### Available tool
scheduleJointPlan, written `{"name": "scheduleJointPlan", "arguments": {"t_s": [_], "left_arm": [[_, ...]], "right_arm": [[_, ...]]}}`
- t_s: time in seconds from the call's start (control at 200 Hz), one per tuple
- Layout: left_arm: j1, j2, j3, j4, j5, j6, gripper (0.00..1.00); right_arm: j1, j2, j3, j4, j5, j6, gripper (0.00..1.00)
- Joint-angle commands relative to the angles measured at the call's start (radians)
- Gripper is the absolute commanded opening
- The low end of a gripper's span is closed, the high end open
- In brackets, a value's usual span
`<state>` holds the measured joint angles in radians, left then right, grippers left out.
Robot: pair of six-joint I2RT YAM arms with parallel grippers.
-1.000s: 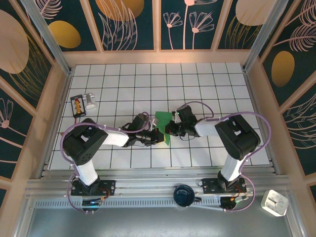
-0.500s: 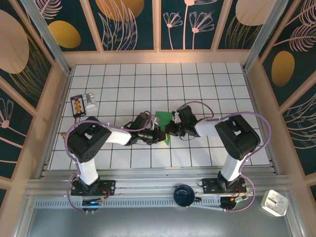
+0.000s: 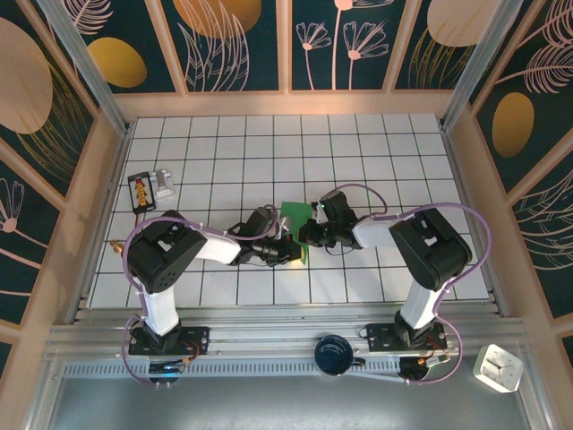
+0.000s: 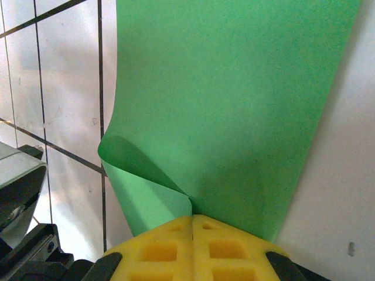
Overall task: Fold a paper plane with a square sheet of paper (pick it up from the middle)
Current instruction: Third fold the triangle at the center of the table.
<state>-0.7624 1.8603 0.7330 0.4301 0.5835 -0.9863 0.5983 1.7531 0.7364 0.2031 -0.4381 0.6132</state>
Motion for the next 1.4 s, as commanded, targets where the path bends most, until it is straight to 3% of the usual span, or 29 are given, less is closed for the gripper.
{"name": "scheduleJointPlan", "arguments": {"t_s": [0.0, 0.425, 1.101, 1.396], "left_arm": [[-0.016, 0.023, 0.017, -0.061, 0.01, 0.039, 0.0], [-0.049, 0.024, 0.072, -0.235, -0.048, 0.134, 0.0], [-0.118, 0.008, 0.084, -0.275, -0.025, 0.17, 0.0], [-0.063, -0.122, 0.063, -0.201, -0.022, 0.18, 0.03]], "right_arm": [[0.02, 0.056, -0.046, -0.094, 0.062, 0.014, 0.0], [0.021, 0.043, -0.061, -0.097, 0.067, 0.031, 0.0], [0.021, 0.046, -0.058, -0.105, 0.068, 0.033, 0.0], [0.021, 0.059, -0.058, -0.092, 0.061, 0.028, 0.0]]}}
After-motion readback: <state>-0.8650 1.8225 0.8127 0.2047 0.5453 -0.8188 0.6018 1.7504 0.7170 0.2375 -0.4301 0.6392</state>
